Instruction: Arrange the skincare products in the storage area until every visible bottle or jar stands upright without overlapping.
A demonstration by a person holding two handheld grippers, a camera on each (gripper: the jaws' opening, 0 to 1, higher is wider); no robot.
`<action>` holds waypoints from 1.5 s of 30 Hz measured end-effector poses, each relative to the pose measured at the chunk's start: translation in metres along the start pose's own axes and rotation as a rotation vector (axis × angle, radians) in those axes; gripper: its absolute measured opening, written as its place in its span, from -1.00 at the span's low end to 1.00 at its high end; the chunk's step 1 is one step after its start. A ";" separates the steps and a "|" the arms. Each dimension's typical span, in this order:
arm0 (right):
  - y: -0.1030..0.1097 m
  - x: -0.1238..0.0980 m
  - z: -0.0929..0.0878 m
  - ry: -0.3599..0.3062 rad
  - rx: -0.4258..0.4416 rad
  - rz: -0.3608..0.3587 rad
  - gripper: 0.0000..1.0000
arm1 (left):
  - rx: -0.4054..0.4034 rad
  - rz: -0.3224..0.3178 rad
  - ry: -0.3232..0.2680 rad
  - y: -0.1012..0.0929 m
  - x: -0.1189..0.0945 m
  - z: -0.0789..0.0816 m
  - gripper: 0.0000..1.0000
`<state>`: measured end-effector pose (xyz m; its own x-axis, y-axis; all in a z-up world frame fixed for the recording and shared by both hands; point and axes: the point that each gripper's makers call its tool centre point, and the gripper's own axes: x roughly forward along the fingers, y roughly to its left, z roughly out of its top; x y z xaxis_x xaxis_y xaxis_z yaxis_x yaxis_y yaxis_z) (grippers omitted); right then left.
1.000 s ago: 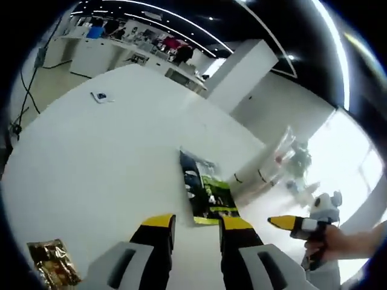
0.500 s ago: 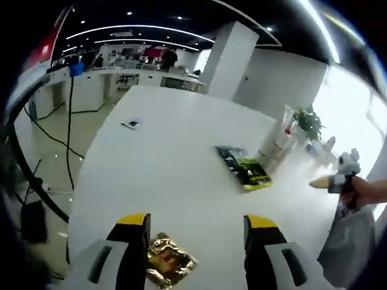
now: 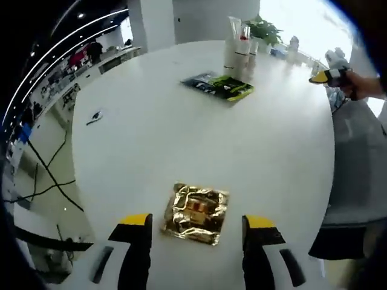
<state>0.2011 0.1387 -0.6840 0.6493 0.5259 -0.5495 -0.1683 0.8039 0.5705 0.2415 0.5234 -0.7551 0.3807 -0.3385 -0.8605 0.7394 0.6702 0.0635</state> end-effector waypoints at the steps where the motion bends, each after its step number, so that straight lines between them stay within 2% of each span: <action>1: 0.000 -0.003 -0.001 -0.001 -0.003 -0.003 -0.76 | -0.007 -0.012 -0.011 -0.001 0.001 0.003 0.23; 3: 0.000 -0.009 -0.003 -0.005 -0.005 -0.007 -0.76 | -0.010 -0.029 -0.026 -0.002 0.002 0.009 0.23; 5: 0.002 -0.016 -0.005 -0.014 0.000 -0.006 -0.76 | 0.020 -0.048 -0.012 -0.004 0.006 0.009 0.23; 7: 0.004 -0.021 -0.007 -0.018 -0.005 -0.005 -0.76 | 0.012 -0.069 0.017 -0.004 0.008 0.003 0.22; 8: 0.004 -0.022 -0.008 -0.018 -0.006 -0.005 -0.76 | -0.008 -0.083 -0.008 -0.004 0.009 0.007 0.20; 9: 0.005 -0.026 -0.011 -0.020 -0.010 -0.004 -0.76 | -0.026 -0.089 0.005 -0.004 0.009 0.004 0.21; 10: 0.006 -0.028 -0.011 -0.021 -0.012 -0.003 -0.76 | -0.030 -0.087 -0.009 0.000 0.007 0.005 0.15; 14: 0.004 -0.040 -0.016 -0.030 -0.006 -0.011 -0.76 | -0.004 -0.095 0.027 0.003 0.004 0.001 -0.01; 16: 0.006 -0.043 -0.010 -0.054 -0.021 -0.009 -0.76 | -0.002 -0.090 0.044 0.002 0.002 -0.001 -0.10; 23: 0.013 -0.046 -0.009 -0.067 -0.033 -0.003 -0.76 | -0.022 -0.076 0.080 -0.003 0.001 -0.002 -0.17; 28: 0.015 -0.047 -0.008 -0.075 -0.035 0.004 -0.76 | -0.048 -0.063 0.083 -0.006 0.001 -0.003 -0.18; 31: 0.015 -0.047 -0.008 -0.077 -0.036 0.004 -0.76 | -0.054 -0.068 0.063 -0.009 -0.002 0.002 -0.28; 41: 0.015 -0.046 -0.011 -0.064 -0.042 0.008 -0.76 | -0.061 -0.063 0.090 -0.013 -0.005 -0.002 -0.28; 45: 0.016 -0.046 -0.011 -0.063 -0.038 0.011 -0.76 | -0.057 -0.072 0.086 -0.021 -0.008 0.003 -0.28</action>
<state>0.1605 0.1305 -0.6564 0.6920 0.5176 -0.5031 -0.2035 0.8086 0.5520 0.2248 0.5102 -0.7483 0.2767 -0.3307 -0.9023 0.7292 0.6837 -0.0270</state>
